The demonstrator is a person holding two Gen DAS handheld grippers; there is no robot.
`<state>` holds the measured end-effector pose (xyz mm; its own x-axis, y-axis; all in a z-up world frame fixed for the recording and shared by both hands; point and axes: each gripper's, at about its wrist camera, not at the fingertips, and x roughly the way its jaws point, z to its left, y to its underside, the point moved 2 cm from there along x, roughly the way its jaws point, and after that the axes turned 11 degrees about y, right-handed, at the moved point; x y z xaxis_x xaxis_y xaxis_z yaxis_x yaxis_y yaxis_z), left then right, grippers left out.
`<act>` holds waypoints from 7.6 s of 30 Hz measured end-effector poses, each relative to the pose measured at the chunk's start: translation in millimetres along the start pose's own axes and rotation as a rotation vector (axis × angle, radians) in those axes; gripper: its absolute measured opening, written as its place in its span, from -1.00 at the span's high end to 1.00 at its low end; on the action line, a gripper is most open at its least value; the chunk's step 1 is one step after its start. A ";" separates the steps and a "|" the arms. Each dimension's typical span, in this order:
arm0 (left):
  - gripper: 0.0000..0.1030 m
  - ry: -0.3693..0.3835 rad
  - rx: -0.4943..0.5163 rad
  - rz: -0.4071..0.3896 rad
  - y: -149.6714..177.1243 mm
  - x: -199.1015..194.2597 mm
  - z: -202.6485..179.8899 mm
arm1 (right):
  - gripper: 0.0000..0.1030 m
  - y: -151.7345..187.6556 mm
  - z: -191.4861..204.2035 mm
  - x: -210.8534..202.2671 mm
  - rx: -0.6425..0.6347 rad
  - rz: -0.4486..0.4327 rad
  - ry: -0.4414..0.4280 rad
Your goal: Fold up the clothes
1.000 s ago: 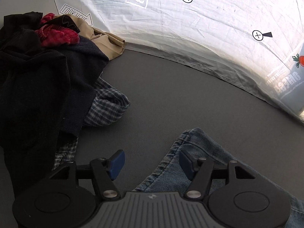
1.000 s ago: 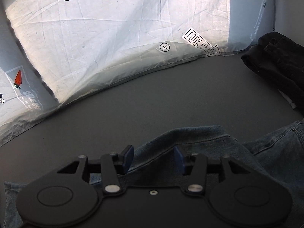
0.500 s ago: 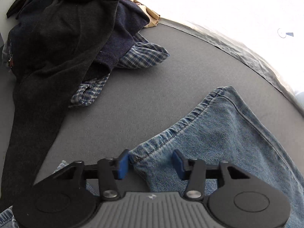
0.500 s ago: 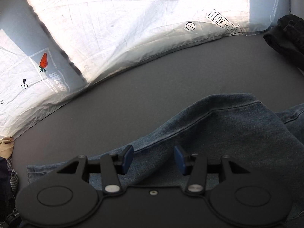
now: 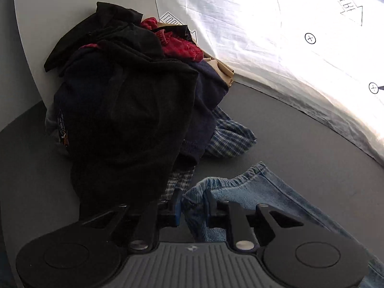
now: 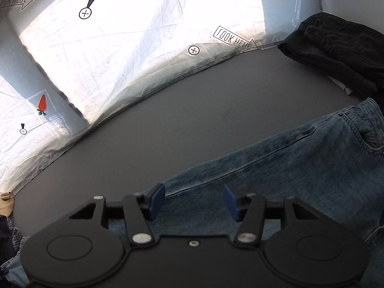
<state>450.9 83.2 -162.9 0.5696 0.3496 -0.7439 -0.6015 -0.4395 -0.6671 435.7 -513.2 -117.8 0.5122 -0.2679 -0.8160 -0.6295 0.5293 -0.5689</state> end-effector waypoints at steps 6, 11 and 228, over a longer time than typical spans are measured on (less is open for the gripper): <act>-0.02 -0.033 0.036 0.001 23.4 -18.3 9.5 | -0.29 -3.8 -48.7 -2.7 -0.017 -0.085 0.159; -0.32 0.011 0.076 -0.004 19.3 -29.8 -10.9 | -0.44 -18.1 -94.1 6.8 0.007 -0.164 0.255; 0.86 0.372 -0.514 0.014 -34.5 -5.3 -3.6 | 0.79 -68.9 -249.9 56.7 0.892 -0.021 -0.025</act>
<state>470.6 93.6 -135.8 0.7760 0.0705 -0.6268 -0.3172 -0.8153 -0.4844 362.1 -766.0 -150.5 0.5378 -0.2722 -0.7980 0.0633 0.9568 -0.2837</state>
